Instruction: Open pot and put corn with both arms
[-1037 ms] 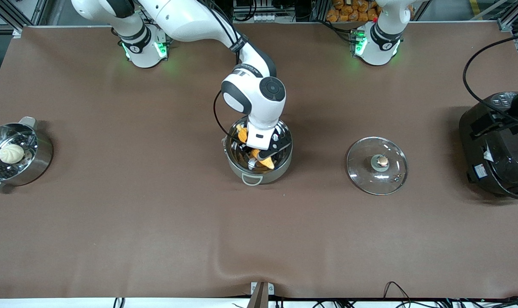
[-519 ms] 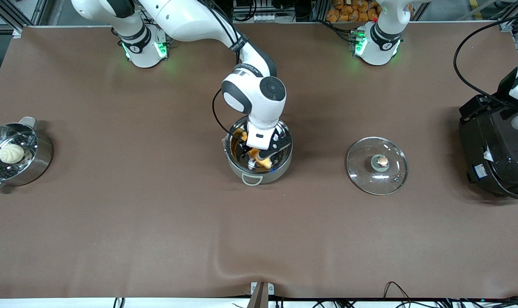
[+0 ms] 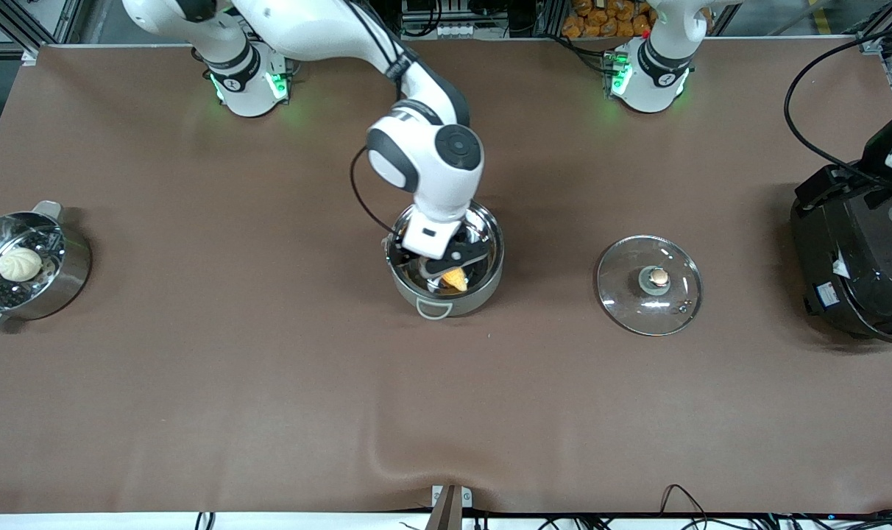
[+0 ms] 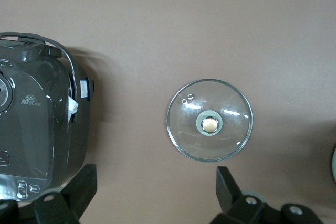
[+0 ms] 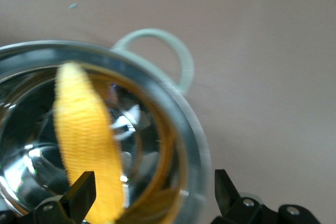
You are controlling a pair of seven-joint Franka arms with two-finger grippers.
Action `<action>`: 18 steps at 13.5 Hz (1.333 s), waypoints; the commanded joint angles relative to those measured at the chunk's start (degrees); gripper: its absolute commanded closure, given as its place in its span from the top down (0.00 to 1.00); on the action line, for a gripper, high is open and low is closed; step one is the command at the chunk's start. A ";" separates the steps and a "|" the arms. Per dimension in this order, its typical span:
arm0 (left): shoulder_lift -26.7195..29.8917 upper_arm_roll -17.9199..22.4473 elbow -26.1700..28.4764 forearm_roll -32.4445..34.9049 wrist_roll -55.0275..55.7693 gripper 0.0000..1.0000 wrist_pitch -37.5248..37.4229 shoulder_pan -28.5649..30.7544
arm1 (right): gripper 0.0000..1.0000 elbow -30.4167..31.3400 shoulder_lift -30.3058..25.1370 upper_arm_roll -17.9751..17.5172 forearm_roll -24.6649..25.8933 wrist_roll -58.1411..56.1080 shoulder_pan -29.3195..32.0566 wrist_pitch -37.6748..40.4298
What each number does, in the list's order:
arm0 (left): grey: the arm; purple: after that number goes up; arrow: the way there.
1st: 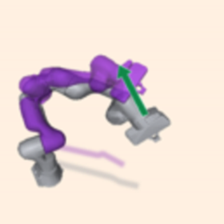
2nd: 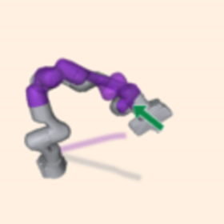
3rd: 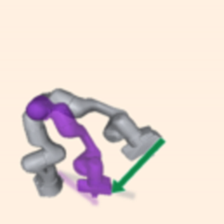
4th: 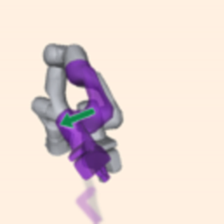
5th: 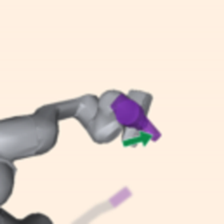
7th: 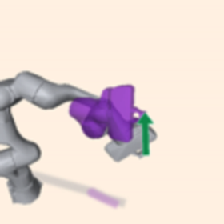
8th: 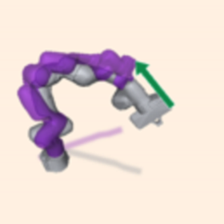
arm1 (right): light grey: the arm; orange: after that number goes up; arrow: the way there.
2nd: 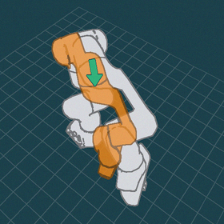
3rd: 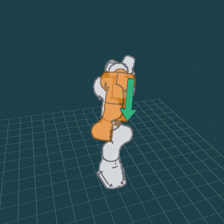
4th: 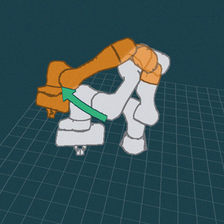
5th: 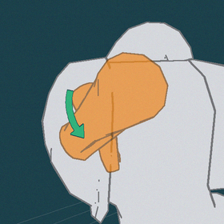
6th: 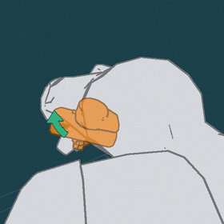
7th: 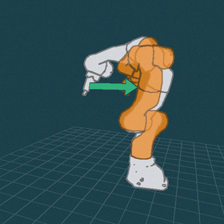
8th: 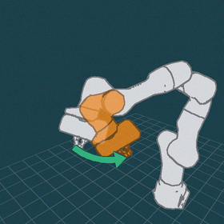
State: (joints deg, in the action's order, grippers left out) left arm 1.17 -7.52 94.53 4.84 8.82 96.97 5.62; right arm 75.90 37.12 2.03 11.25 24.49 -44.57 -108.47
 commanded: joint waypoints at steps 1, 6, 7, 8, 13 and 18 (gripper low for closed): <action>-0.82 0.31 -1.36 -1.32 -1.17 1.00 -1.78 -0.09 | 1.00 1.96 -5.81 -0.80 -2.98 -4.42 7.11 3.34; -1.26 0.14 -1.80 -3.60 -1.53 1.00 -3.37 -0.35 | 1.00 8.36 -14.16 -0.97 -5.18 -15.17 22.22 11.35; -1.26 0.14 -1.80 -3.87 -1.44 1.00 -3.37 -0.35 | 1.00 10.47 -16.09 -0.97 -6.75 -15.35 25.03 11.35; -1.35 0.14 -1.80 -3.87 -1.35 1.00 -3.37 -0.26 | 1.00 12.84 -18.11 -0.88 -9.46 -16.66 28.02 11.35; -2.22 0.05 -2.59 -3.61 -0.65 1.00 -3.63 -0.88 | 1.00 24.98 -31.55 -0.88 -12.73 -23.70 39.72 10.47; -4.16 -0.12 -3.21 -3.78 -0.82 1.00 -3.90 -1.05 | 1.00 23.33 -37.99 -0.97 -12.65 -23.61 44.57 13.18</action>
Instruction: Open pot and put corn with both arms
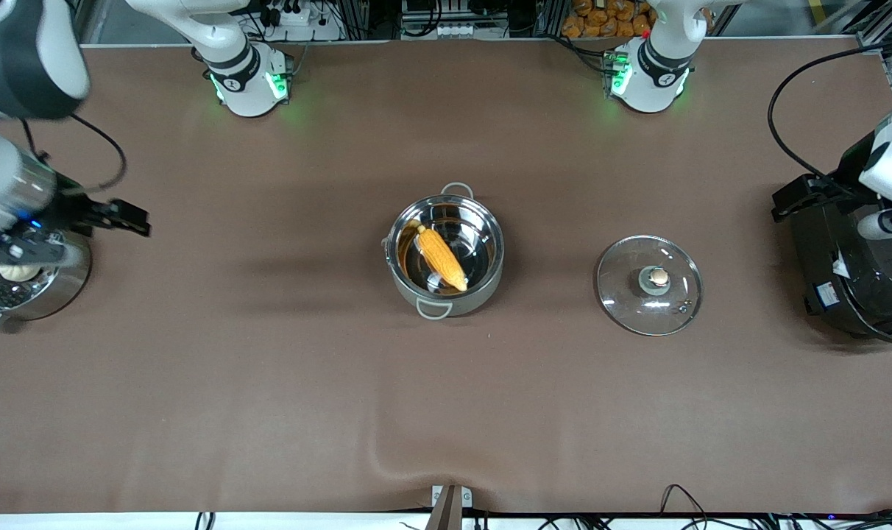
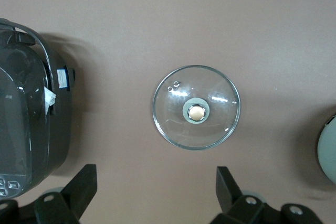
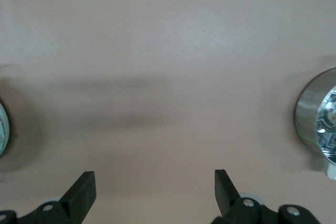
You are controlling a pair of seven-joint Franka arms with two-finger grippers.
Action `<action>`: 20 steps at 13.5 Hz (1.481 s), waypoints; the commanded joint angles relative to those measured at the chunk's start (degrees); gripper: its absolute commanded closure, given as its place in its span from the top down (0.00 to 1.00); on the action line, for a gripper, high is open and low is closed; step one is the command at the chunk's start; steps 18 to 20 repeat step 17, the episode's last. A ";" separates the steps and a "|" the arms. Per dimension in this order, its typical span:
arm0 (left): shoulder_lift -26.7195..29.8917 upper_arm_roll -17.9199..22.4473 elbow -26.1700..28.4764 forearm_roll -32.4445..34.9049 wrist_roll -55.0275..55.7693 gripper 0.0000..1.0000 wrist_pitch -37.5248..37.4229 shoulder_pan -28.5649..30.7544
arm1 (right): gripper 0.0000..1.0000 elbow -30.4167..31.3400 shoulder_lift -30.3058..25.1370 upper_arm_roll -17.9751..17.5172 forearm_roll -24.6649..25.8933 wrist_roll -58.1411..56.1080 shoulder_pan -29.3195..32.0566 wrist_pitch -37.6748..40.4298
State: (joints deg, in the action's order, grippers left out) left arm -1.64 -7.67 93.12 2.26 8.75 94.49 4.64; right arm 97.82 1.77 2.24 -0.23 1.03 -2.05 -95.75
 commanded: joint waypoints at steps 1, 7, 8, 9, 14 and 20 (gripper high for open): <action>-1.35 0.02 -1.80 -1.03 -0.75 1.00 -1.33 -0.07 | 1.00 -2.33 -2.57 -1.28 -1.09 -0.16 2.14 3.79; -0.73 -1.73 -1.89 -0.24 -0.57 1.00 -1.85 -0.51 | 1.00 -11.15 -2.57 -1.19 -1.00 -3.49 2.40 13.57; -0.64 -1.74 -1.89 -0.24 -0.57 1.00 -2.03 -0.51 | 1.00 -11.59 -2.48 -1.45 -1.00 -3.58 3.18 14.01; -0.56 -1.74 -1.89 -0.24 -0.57 1.00 -2.20 -0.51 | 1.00 -11.68 -2.57 -1.19 -1.00 -3.58 3.10 14.01; 0.50 -1.74 -1.89 -0.42 -0.75 1.00 -2.99 -0.43 | 1.00 -11.60 -2.74 -0.66 -1.18 -5.52 3.28 13.84; 1.11 -1.74 -1.97 -0.86 -0.66 1.00 -3.43 -0.43 | 1.00 -11.60 -2.74 -0.75 -1.18 -5.52 3.28 13.66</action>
